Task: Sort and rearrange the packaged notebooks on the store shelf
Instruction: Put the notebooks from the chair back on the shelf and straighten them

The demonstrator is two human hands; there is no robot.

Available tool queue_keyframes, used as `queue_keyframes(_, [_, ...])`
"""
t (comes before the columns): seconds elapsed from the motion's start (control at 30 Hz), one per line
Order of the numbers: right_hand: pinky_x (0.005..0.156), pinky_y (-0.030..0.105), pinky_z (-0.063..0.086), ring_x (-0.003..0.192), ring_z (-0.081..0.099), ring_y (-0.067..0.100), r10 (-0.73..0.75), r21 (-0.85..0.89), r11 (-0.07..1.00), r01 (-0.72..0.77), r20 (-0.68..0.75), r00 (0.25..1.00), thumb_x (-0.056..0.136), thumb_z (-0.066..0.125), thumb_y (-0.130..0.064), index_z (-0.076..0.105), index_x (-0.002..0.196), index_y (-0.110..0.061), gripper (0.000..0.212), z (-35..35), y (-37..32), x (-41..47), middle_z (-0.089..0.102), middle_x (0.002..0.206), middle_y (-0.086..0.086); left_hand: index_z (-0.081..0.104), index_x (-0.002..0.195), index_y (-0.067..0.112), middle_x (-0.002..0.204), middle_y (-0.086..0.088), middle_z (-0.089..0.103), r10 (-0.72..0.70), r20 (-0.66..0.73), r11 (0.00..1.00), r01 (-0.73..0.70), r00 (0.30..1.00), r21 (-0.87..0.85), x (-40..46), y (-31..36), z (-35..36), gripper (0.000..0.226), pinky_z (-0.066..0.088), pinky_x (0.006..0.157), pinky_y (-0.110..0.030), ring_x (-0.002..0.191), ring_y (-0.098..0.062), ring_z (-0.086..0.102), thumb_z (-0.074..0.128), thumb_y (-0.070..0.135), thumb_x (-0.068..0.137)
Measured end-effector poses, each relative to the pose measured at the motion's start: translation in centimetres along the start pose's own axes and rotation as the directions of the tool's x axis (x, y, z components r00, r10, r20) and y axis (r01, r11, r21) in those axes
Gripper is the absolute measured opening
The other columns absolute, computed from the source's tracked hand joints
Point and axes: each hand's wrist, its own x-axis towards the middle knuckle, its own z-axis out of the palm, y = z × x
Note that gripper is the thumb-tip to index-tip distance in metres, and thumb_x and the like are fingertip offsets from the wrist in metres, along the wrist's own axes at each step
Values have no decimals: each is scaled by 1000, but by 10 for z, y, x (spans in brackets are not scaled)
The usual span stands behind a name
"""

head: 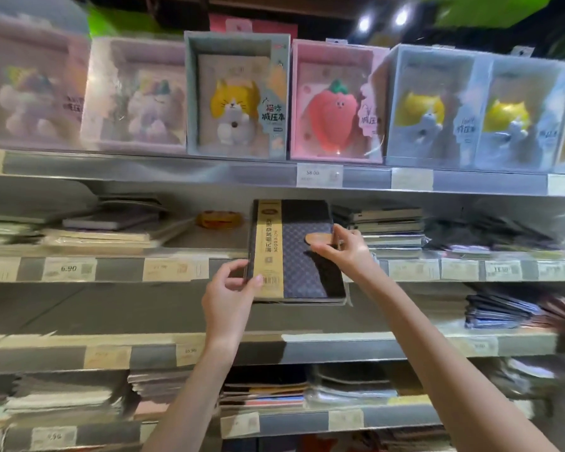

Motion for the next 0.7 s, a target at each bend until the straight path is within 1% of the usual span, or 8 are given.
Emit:
queue_keyframes(0.13, [106, 36, 32, 135, 35, 20, -106, 96, 991, 95, 126, 986, 76, 56, -57, 10, 149, -26, 92, -13, 8, -21, 28, 151, 0, 63, 102, 28, 91, 1, 68, -30, 20, 1000, 30, 999, -8, 18, 13, -2, 25, 48, 69, -20, 86, -10, 63, 69, 17, 81])
queue_keyframes(0.23, [110, 29, 21, 134, 16, -5, -175, 112, 983, 145, 327, 929, 57, 67, -71, 4, 148, -34, 116, -17, 18, -40, 14, 143, -33, 69, 97, 22, 91, 3, 67, -29, 17, 999, 28, 999, 21, 29, 24, -3, 17, 45, 67, -18, 85, -7, 60, 69, 18, 80])
queue_keyframes(0.3, [106, 24, 20, 131, 15, -8, -183, 80, 983, 167, 294, 938, 65, 77, -45, 8, 148, -33, 108, -18, 20, -40, 15, 139, -34, 70, 95, 22, 90, 7, 66, -12, 19, 999, 11, 1000, 39, 34, 28, -4, 14, 42, 65, -16, 86, -5, 58, 68, 20, 81])
queue_keyframes(0.37, [102, 18, 26, 136, 25, 4, -225, 5, 974, 226, 109, 968, 77, 70, -6, 19, 147, -24, 89, -19, 18, -33, 29, 145, -14, 70, 93, 24, 90, 9, 67, 12, 23, 999, -13, 1000, 30, 36, 30, -4, 12, 42, 67, -16, 87, -3, 58, 66, 22, 82])
queue_keyframes(0.47, [96, 14, 31, 133, 35, 13, -276, -65, 960, 273, -35, 961, 77, 60, 9, 27, 144, -19, 80, -19, 12, -21, 39, 144, 0, 68, 95, 25, 90, 13, 67, 46, 17, 999, -46, 999, 10, 41, 31, -3, 12, 43, 71, -15, 88, 0, 59, 62, 26, 85])
queue_keyframes(0.57, [105, 22, 28, 136, 23, 7, -297, -1, 955, 298, 82, 951, 67, 81, -20, 18, 145, -31, 101, -16, 10, -16, 28, 147, -9, 70, 95, 23, 90, 14, 68, 75, -1, 997, -75, 997, -6, 49, 34, -2, 13, 40, 71, -12, 88, 2, 59, 62, 26, 86])
queue_keyframes(0.63, [110, 29, 21, 137, 16, 3, -279, 77, 960, 270, 157, 947, 54, 78, -52, 8, 145, -39, 115, -15, 7, -15, 19, 149, -14, 71, 95, 21, 92, 12, 69, 88, -9, 996, -88, 996, -6, 56, 33, -2, 13, 41, 73, -14, 90, 0, 60, 63, 24, 85])
queue_keyframes(0.7, [111, 31, 21, 138, 15, 3, -253, 107, 966, 237, 171, 952, 52, 69, -71, 4, 144, -42, 116, -16, 4, -12, 14, 152, -13, 71, 96, 19, 94, 9, 70, 94, -8, 996, -94, 996, -9, 60, 31, -1, 15, 44, 79, -18, 92, -2, 60, 63, 25, 86])
